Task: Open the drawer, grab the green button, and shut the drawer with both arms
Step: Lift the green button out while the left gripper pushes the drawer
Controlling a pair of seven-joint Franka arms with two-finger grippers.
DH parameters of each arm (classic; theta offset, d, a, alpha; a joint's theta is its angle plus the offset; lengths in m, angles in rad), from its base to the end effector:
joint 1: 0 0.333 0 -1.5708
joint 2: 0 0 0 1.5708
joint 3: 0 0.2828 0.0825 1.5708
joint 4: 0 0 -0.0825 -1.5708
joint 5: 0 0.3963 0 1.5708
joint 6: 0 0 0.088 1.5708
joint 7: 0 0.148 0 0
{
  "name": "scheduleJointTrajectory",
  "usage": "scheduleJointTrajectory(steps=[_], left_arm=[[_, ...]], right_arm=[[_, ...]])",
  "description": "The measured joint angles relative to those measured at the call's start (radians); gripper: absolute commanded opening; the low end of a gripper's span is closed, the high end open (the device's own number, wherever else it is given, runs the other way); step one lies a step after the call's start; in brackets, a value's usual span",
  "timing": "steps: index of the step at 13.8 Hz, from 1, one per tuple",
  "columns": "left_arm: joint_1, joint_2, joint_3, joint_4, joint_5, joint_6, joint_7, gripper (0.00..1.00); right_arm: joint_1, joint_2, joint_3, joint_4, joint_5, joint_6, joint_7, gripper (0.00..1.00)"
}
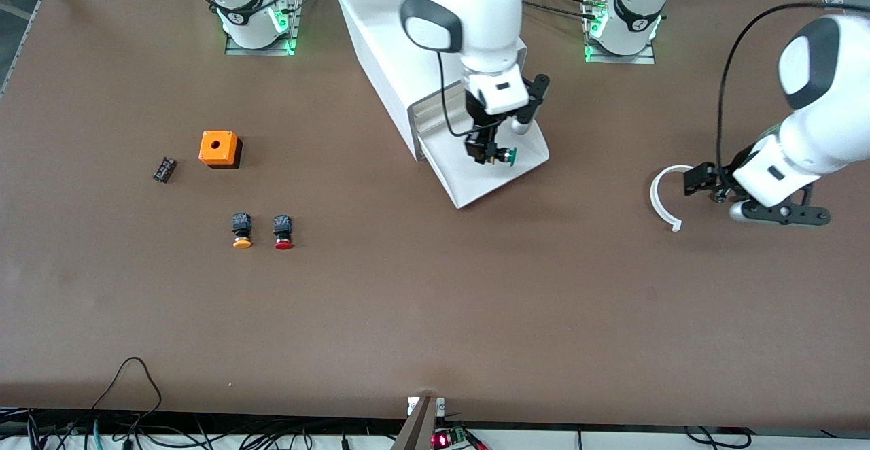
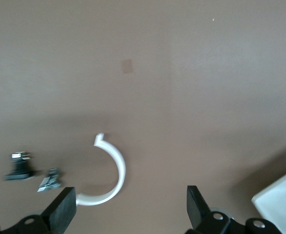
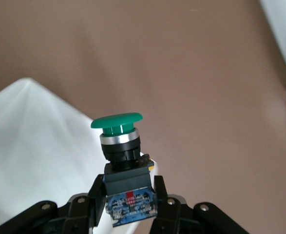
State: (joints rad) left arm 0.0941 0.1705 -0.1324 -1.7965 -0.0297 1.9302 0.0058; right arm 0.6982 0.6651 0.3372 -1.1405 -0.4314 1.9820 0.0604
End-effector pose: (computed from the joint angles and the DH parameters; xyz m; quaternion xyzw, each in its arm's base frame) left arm 0.6087 -0.0245 0.3707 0.9994 -0.0158 -0.0181 0.0247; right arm 0.4737 0.5934 0.3827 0.8638 0.4816 0.1428 0.0378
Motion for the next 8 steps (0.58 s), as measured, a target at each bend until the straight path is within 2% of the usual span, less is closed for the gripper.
scheduleJointTrajectory(steps=[2, 5, 8], left_arm=[[-0.006, 0.025, -0.021, -0.083, -0.038, 0.145, -0.072, 1.00], [-0.051, 0.093, -0.105, -0.206, -0.045, 0.433, -0.300, 1.00], [-0.166, 0.188, -0.120, -0.240, -0.046, 0.560, -0.548, 1.00]], right_arm=[[-0.063, -0.059, -0.020, -0.009, 0.069, -0.027, 0.103, 0.16], [-0.163, -0.081, -0.049, -0.069, 0.112, -0.050, 0.195, 0.16], [-0.340, -0.082, -0.057, -0.165, 0.267, -0.043, 0.202, 0.16]])
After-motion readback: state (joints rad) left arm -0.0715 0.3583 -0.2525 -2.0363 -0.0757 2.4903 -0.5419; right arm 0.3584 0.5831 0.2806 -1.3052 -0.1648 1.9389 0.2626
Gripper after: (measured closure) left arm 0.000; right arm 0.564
